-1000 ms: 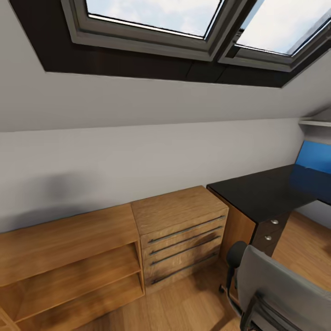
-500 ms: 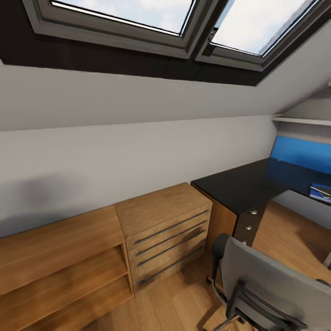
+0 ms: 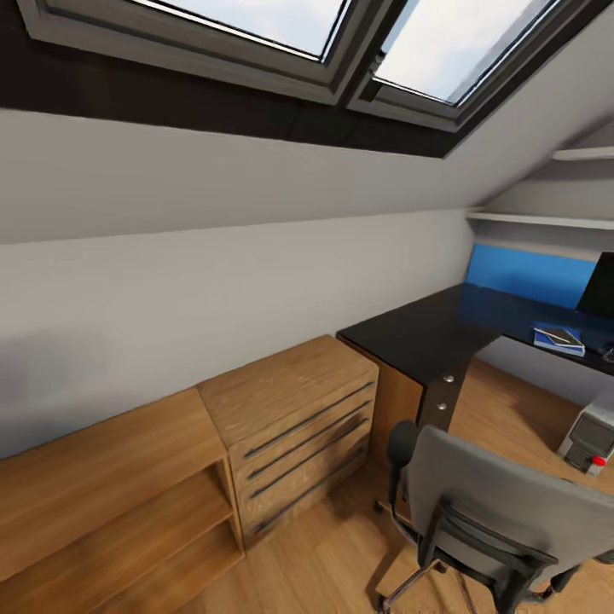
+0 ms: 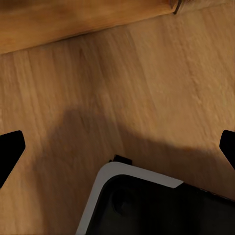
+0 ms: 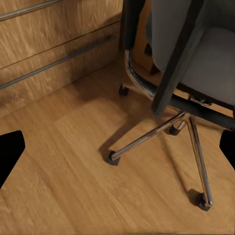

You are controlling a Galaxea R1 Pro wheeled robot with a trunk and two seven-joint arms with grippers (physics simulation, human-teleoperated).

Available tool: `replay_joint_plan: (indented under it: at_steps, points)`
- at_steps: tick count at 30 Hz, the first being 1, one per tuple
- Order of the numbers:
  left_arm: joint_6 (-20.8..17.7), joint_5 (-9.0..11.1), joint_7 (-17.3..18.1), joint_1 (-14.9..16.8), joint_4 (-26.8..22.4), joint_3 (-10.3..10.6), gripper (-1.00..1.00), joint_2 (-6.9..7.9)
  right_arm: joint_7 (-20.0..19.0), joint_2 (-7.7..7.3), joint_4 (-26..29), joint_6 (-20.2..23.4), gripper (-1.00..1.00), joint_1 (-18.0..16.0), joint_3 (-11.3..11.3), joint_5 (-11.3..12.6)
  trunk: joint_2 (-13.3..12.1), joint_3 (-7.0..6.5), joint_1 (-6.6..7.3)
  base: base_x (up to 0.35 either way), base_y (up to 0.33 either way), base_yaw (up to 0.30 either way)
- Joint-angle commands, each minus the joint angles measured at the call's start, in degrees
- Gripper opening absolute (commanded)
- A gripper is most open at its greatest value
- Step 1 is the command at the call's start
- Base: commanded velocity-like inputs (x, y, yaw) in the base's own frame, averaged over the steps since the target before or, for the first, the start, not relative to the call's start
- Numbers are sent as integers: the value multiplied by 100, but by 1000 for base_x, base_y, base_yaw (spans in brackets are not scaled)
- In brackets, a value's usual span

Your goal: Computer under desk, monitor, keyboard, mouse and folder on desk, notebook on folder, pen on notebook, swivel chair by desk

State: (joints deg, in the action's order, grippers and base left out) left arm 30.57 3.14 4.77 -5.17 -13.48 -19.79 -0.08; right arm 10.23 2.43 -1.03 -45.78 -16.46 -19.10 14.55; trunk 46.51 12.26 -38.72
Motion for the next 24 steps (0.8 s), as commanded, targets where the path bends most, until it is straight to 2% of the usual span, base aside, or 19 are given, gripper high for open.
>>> replay_joint_plan:
  at_steps: [1,8,24]
  points:
    - [1,34,50,-1,-6,-18,100,-1,23,3,-11,-19,100,-7,-50,34,6,8,-1,0,275,-264]
    - [-4,37,50,-1,-6,-22,100,-1,23,3,-11,-19,100,-7,-50,36,6,10,-1,0,165,-267]
    - [-7,37,50,-1,-6,-25,100,-1,23,3,-11,-19,100,-7,-50,39,6,10,-1,0,14,-272]
